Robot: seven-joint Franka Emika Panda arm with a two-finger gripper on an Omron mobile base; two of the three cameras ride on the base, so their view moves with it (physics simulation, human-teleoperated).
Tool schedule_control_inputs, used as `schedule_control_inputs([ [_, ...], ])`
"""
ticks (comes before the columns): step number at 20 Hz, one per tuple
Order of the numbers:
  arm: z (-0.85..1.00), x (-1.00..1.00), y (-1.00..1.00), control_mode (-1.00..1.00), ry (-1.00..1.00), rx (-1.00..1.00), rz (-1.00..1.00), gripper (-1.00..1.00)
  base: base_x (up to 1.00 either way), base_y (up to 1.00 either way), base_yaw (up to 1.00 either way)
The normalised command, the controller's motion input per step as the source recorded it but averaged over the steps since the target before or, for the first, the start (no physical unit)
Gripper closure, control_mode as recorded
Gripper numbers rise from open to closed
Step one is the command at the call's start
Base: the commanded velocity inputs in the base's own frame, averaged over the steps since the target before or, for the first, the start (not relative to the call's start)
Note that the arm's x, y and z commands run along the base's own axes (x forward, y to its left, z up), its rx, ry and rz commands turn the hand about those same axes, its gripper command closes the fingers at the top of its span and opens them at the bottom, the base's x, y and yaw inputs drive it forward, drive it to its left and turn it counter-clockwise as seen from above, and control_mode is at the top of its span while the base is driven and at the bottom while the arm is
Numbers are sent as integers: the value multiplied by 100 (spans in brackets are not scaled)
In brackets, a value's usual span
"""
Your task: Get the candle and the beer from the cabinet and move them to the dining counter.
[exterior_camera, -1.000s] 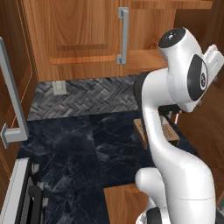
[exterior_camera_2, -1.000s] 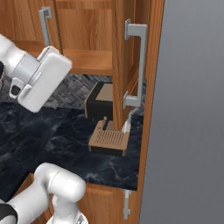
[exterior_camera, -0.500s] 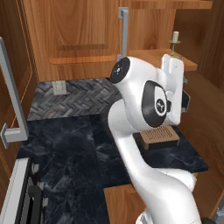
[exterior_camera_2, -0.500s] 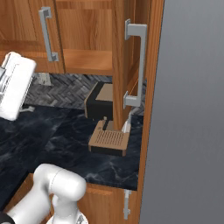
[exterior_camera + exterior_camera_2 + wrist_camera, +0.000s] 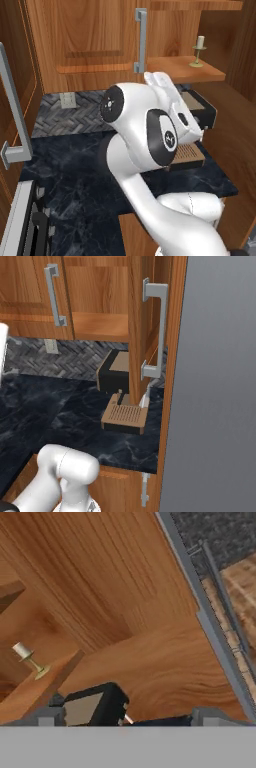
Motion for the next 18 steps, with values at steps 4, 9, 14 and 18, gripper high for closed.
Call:
schedule_control_inputs([
  [4, 18, -3, 39, -100, 46, -26, 41, -100, 0, 0, 0],
  [9, 11, 0, 16, -100, 33, -19, 31, -100, 0, 0, 0],
  [14, 9, 4, 6, -100, 19, -13, 9, -100, 0, 0, 0],
  [18, 11, 17, 5, -100, 16, -3, 6, -100, 0, 0, 0],
])
